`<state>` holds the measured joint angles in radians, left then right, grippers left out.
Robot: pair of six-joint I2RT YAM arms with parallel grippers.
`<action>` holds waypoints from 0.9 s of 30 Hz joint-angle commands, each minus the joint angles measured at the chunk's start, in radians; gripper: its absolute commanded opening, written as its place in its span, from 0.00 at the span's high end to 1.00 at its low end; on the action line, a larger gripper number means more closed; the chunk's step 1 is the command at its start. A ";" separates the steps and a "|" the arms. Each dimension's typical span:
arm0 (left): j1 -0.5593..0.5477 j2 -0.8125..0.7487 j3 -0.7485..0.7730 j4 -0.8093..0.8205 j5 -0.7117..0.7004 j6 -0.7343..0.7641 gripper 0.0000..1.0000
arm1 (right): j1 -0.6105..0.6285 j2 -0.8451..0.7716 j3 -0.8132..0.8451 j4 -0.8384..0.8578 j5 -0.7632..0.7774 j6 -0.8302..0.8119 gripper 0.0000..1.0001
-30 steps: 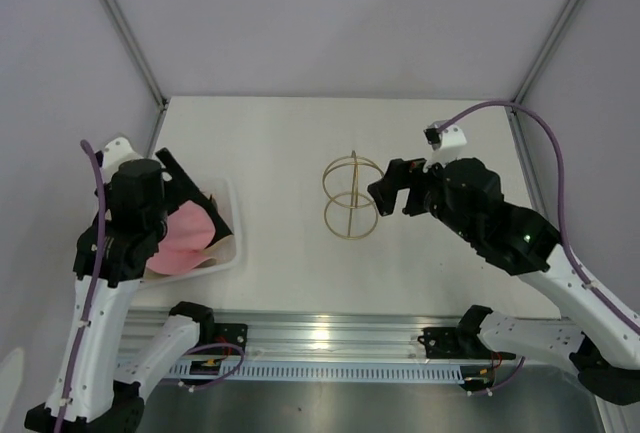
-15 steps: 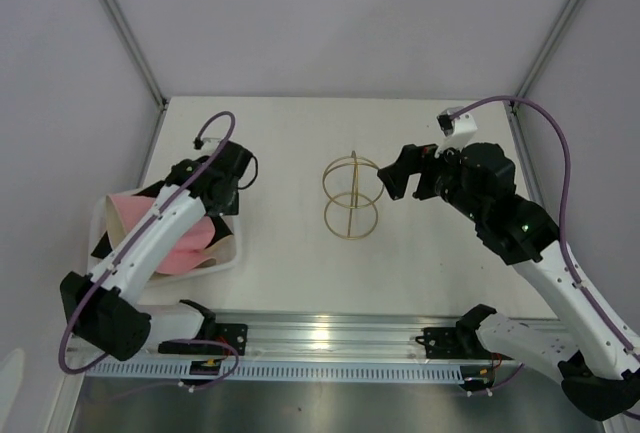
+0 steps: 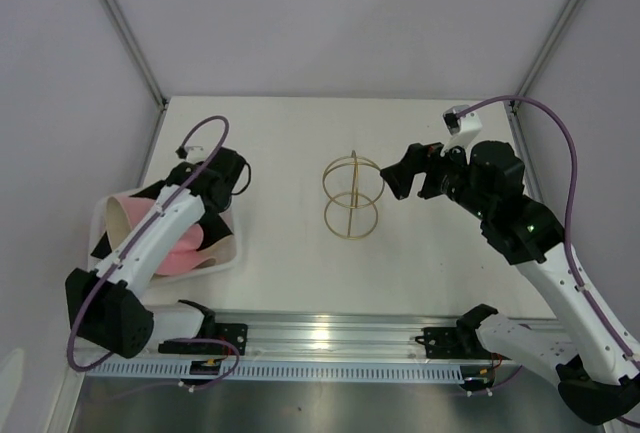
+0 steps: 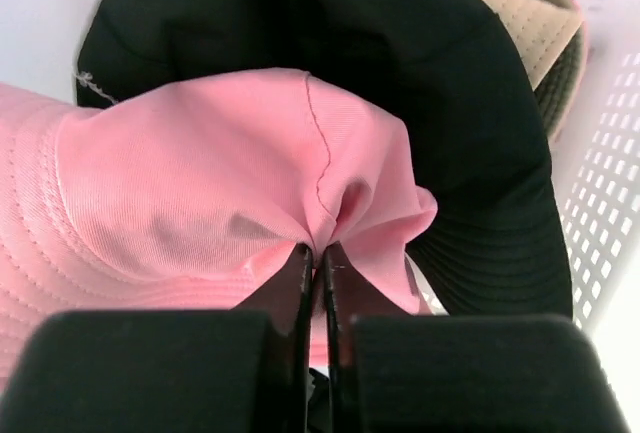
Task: Stack the hats
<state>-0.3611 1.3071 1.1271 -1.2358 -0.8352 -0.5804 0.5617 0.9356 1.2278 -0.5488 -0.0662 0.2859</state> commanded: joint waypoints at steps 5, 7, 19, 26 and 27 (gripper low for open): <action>-0.013 -0.234 0.284 0.068 0.175 0.144 0.99 | -0.023 -0.027 0.019 0.006 0.100 0.001 0.00; -0.050 -0.272 0.420 0.123 0.307 0.181 0.99 | -0.084 -0.015 0.030 -0.002 0.137 0.004 0.00; -0.182 -0.160 0.705 0.548 0.933 0.148 0.99 | -0.338 -0.018 0.093 0.062 -0.047 0.055 0.00; -0.240 0.070 0.812 0.736 1.192 0.050 0.99 | -0.353 -0.038 0.084 0.017 -0.063 0.079 0.00; -0.254 0.089 0.813 0.765 1.220 0.047 0.99 | -0.355 -0.046 0.085 0.009 -0.051 0.078 0.01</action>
<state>-0.5774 1.3449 1.8961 -0.6102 0.2035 -0.4820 0.2157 0.9195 1.2850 -0.5285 -0.1146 0.3477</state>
